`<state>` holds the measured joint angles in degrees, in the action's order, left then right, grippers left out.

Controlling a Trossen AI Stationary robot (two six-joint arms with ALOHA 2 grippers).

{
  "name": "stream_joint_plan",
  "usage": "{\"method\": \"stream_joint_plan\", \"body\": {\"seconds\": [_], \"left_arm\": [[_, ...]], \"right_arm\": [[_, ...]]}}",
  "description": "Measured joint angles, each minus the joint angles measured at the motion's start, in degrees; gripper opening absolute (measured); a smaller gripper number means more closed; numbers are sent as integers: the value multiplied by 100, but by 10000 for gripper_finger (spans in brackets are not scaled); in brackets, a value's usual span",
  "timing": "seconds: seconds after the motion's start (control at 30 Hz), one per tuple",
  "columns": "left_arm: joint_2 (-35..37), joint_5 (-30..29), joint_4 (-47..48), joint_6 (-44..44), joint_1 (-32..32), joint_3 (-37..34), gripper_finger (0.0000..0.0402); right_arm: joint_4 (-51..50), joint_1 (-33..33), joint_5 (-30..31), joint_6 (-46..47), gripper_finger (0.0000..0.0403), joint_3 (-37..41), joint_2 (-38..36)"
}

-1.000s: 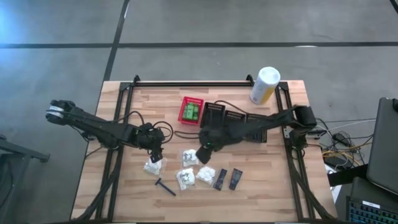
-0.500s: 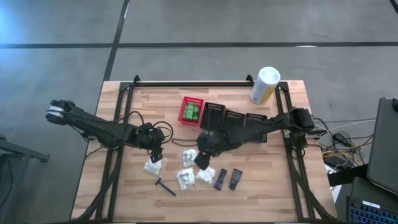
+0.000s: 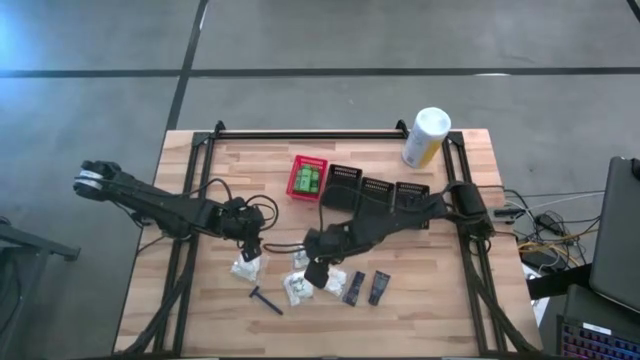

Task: Pick & Place Travel size toiletries
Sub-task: Put the razor into the right black bin

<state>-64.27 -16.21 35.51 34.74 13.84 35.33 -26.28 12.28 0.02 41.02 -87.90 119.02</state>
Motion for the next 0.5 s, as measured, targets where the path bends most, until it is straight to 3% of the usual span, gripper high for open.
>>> {"method": "stream_joint_plan", "body": {"seconds": [0.27, 0.5], "left_arm": [[0, 0, -11, 0, -1, 0, 255], [0, 2, -25, 0, 1, 0, 255]], "right_arm": [[394, 300, 126, -474, 247, -13, -16], [-410, 500, 640, 761, 248, -74, -245]]}}
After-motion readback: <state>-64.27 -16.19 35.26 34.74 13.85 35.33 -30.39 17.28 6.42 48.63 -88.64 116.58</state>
